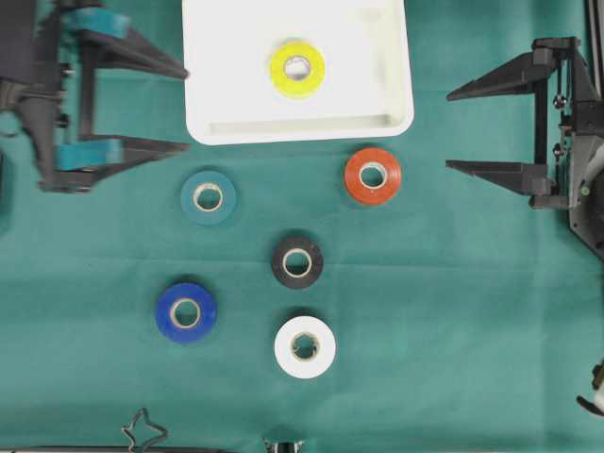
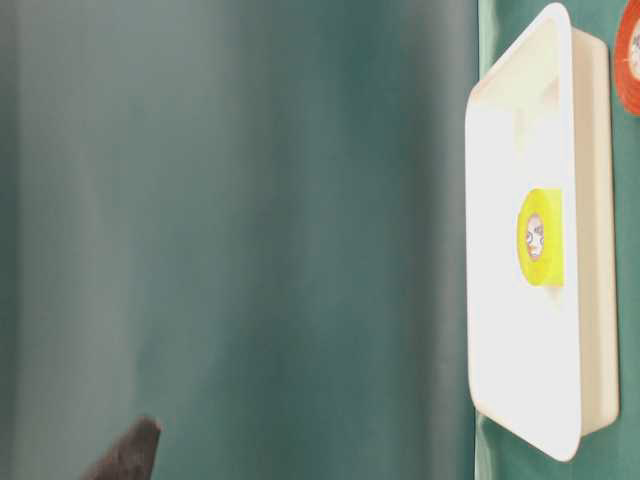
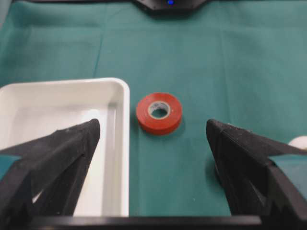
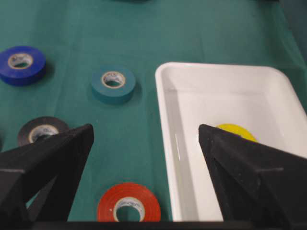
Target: Pick up the tape from a random location and place it into the white case.
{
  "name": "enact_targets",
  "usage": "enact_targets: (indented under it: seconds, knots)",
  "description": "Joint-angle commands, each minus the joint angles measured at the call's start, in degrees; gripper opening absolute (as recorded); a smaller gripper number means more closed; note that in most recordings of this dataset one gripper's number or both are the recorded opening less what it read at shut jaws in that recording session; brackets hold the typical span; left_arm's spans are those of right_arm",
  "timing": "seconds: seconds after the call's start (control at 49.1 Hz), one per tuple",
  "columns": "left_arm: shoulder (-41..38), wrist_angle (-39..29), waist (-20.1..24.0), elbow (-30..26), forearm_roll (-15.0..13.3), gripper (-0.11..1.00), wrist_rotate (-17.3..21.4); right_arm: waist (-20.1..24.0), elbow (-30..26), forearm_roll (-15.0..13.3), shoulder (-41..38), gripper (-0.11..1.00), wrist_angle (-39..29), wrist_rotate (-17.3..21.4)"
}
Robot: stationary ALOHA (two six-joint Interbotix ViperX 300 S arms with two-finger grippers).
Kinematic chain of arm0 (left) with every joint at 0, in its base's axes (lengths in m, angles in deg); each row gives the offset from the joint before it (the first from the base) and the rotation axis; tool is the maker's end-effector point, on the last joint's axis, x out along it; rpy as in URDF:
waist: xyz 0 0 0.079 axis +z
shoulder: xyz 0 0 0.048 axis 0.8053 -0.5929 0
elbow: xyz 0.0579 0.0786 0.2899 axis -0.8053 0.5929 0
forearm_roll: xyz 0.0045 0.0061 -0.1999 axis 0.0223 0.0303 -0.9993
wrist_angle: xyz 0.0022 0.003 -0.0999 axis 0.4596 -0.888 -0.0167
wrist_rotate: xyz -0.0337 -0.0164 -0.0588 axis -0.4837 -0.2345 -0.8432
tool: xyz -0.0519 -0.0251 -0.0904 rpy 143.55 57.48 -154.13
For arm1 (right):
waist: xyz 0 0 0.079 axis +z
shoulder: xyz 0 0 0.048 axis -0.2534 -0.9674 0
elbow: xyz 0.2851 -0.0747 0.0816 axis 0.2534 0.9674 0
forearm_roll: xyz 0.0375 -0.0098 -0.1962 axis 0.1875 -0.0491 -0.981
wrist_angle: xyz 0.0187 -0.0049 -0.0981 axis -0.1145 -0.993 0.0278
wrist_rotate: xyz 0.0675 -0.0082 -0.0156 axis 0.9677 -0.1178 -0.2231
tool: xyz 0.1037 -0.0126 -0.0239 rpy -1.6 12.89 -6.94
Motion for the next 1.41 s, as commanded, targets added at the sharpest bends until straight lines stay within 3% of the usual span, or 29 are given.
enact_targets:
  seconds: [0.0,0.305,0.652,1.12,1.385]
  knots:
    - [2.3,1.5,0.1,1.9,-0.1,0.97,-0.1,0.0,-1.3,-0.3,-0.1,0.91,0.4,0.1]
    - [6.2,11.2,0.1,11.8,-0.4,0.97,-0.8,0.0,0.1,-0.5,0.4,0.91,1.7,0.0]
    - [8.9,14.0,-0.7,19.2,-0.4,0.96,-2.3,0.0,2.5,-0.5,0.4,0.91,4.2,0.1]
    - [10.1,14.3,-0.7,19.9,-0.4,0.96,-2.5,0.0,2.5,-0.1,0.2,0.91,5.1,0.3]
    - [10.2,14.3,-0.7,19.9,-0.4,0.96,-2.5,0.7,0.2,0.0,-4.9,0.91,7.6,0.7]
